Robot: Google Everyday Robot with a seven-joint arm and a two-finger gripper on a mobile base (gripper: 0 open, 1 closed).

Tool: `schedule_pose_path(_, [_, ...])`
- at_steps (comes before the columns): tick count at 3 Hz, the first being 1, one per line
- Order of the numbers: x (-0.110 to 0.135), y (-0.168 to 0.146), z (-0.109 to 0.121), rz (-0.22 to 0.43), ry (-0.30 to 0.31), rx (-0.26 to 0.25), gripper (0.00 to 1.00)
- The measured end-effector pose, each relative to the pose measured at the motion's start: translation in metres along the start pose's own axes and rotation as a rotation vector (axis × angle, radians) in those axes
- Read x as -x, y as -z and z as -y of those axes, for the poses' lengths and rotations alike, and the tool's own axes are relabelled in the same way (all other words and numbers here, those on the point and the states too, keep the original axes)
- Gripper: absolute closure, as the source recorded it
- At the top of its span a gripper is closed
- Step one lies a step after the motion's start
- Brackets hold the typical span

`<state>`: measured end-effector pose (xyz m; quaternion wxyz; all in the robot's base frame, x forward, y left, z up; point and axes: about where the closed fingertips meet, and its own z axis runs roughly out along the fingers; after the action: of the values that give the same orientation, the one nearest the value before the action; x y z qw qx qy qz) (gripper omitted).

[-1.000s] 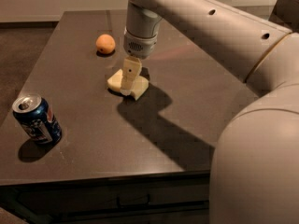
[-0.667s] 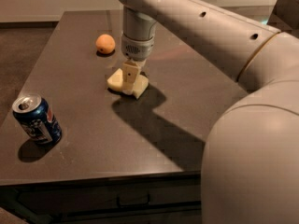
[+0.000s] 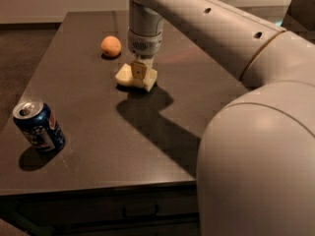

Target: Move sponge near orange

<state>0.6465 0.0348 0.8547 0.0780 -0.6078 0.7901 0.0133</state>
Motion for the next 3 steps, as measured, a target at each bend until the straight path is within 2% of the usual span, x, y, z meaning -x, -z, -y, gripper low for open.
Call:
schedule_pose_path(1, [0.026,0.013,0.027,0.011,0.031,-0.029,1.00])
schedule_pose_path(3, [0.067,0.009,0.062,0.025,0.069,-0.065,1.00])
